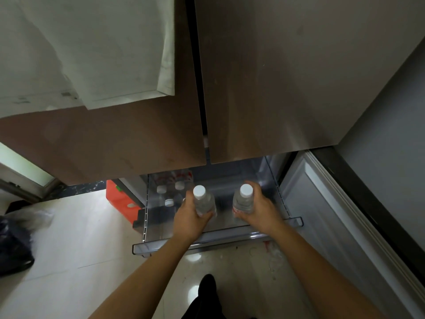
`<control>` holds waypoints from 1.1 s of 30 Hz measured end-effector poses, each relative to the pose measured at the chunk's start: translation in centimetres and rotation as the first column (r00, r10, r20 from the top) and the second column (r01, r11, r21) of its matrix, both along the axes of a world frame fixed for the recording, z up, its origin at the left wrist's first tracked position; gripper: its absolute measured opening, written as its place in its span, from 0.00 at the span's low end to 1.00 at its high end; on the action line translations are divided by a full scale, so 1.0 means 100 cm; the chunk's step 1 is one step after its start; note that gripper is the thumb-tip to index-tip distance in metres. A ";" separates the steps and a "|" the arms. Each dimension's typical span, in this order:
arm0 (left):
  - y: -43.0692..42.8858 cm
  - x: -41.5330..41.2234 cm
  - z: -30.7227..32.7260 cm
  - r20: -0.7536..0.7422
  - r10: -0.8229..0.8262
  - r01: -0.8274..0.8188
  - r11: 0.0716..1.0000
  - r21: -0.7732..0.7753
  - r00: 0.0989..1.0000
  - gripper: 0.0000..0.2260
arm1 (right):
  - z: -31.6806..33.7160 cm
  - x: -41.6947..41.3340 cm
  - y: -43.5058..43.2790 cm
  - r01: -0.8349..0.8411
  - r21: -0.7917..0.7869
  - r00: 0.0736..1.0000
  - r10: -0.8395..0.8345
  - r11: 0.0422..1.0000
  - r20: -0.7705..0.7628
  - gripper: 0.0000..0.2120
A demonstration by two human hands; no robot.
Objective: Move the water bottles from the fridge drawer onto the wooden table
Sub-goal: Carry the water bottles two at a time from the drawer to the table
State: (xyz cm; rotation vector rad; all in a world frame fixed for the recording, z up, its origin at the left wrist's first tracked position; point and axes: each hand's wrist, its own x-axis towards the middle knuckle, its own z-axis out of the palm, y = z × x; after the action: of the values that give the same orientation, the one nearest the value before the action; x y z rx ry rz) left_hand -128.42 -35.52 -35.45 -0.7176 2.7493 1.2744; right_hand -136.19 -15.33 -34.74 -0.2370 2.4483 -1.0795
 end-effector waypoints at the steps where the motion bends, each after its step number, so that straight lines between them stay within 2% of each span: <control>1: 0.000 0.000 -0.001 -0.017 0.016 -0.015 1.000 0.016 1.000 0.35 | -0.002 0.000 -0.002 0.018 0.010 1.000 -0.017 1.000 -0.018 0.41; 3: -0.001 0.002 -0.001 -0.055 0.059 -0.056 0.997 0.051 0.997 0.36 | -0.002 0.001 -0.005 0.036 0.012 0.998 -0.035 0.999 -0.045 0.37; 6: -0.004 0.011 0.009 -0.131 0.126 -0.118 0.991 0.068 0.983 0.33 | 0.003 0.006 -0.009 0.020 -0.057 0.998 -0.024 0.998 -0.065 0.36; 10: -0.005 0.038 0.037 -0.292 0.249 -0.205 0.963 0.174 0.923 0.32 | 0.024 0.019 -0.012 -0.013 -0.262 0.992 -0.021 0.965 -0.128 0.35; 14: 0.006 0.082 0.082 -0.460 0.438 -0.344 0.897 0.277 0.773 0.33 | 0.063 0.043 -0.022 -0.124 -0.469 0.980 0.034 0.874 -0.196 0.34; 17: 0.012 0.128 0.117 -0.553 0.524 -0.401 0.852 0.337 0.648 0.33 | 0.091 0.071 -0.038 -0.211 -0.600 0.970 0.089 0.771 -0.228 0.34; 21: 0.011 0.200 0.152 -0.613 0.562 -0.513 0.812 0.280 0.555 0.32 | 0.120 0.115 -0.072 -0.347 -0.668 0.938 0.249 0.658 -0.242 0.38; 24: 0.003 0.257 0.171 -0.635 0.588 -0.590 0.769 0.246 0.501 0.31 | 0.134 0.158 -0.104 -0.462 -0.668 0.881 0.387 0.584 -0.271 0.41; 28: -0.012 0.344 0.187 -0.618 0.670 -0.692 0.671 0.266 0.412 0.34 | 0.145 0.233 -0.145 -0.584 -0.656 0.784 0.542 0.479 -0.302 0.38; 33: -0.025 0.471 0.199 -0.599 0.730 -0.763 0.579 0.288 0.327 0.33 | 0.156 0.352 -0.200 -0.743 -0.592 0.590 0.723 0.312 -0.359 0.37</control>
State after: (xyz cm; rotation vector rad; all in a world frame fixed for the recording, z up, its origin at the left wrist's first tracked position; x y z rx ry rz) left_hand -81.35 -38.02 -15.50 -2.1513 3.0175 1.9287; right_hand -101.01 -35.33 -19.15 -1.4771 1.4144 -1.4344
